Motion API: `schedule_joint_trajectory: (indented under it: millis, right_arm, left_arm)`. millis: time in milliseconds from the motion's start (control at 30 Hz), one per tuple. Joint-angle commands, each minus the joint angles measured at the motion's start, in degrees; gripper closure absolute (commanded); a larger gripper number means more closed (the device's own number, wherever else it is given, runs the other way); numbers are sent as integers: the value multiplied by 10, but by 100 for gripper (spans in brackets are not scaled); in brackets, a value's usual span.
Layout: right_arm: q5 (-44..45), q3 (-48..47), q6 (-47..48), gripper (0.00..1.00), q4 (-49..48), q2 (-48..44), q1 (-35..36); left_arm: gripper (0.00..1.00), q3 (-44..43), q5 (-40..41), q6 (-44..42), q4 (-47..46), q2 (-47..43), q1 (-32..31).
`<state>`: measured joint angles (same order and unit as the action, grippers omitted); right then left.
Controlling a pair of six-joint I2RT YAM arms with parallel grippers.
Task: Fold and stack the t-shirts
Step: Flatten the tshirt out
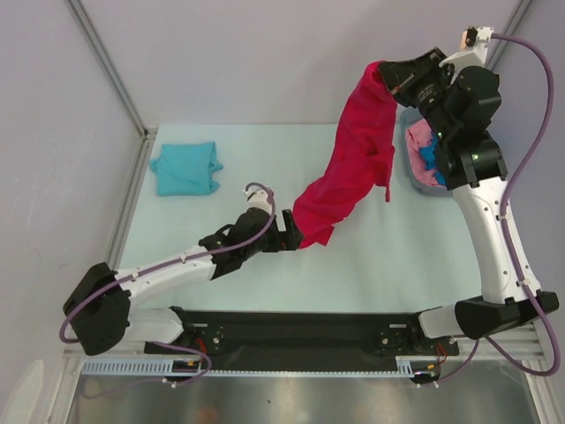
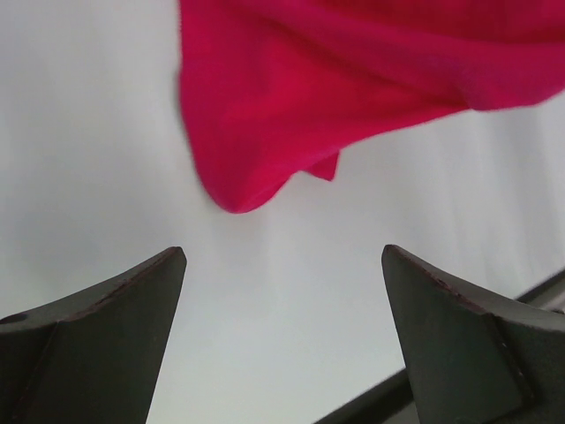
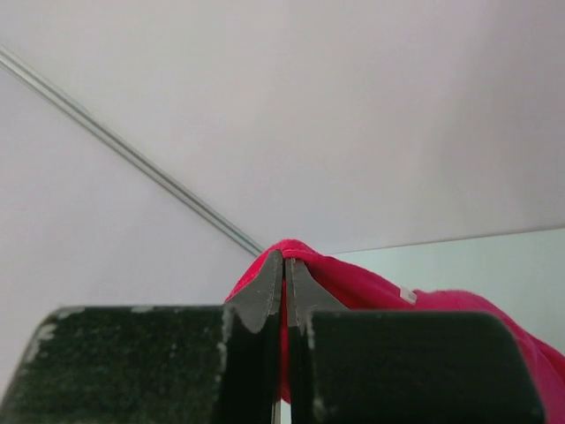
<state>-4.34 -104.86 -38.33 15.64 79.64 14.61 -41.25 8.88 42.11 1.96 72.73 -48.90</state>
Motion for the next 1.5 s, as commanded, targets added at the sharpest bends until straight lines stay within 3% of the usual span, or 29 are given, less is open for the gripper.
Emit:
schedule_joint_trajectory:
  millis: [0,67,133,233,333,500,867,933,1233,1467]
  right_arm:
    - [-29,1,8,100,-49,-34,4]
    - [-30,13,7,100,-52,-41,9]
    - [-30,43,6,100,-57,-55,12]
    - [-30,80,6,100,-68,-72,15]
    - [-31,99,11,100,-72,-81,11]
    - [-45,115,7,100,-73,-87,-23]
    - [-53,174,1,100,-69,-110,-64]
    - [-58,185,1,100,-70,-116,-67]
    - [-62,222,-5,100,-83,-134,-79]
    - [-71,233,-13,100,-90,-135,-94]
  left_arm:
    - [0,9,123,17,-3,-57,1]
    - [0,7,161,12,-18,-61,12]
    - [0,-6,142,-8,-55,-46,48]
    - [0,-39,54,-3,-98,16,103]
    - [0,-72,-105,7,-171,83,143]
    - [0,-124,-251,60,-247,224,157]
    - [0,-198,-360,130,-379,406,163]
    - [0,-213,-355,122,-368,417,163]
    - [0,-343,-243,-19,-97,426,164]
    - [0,-378,-216,-53,-40,454,163]
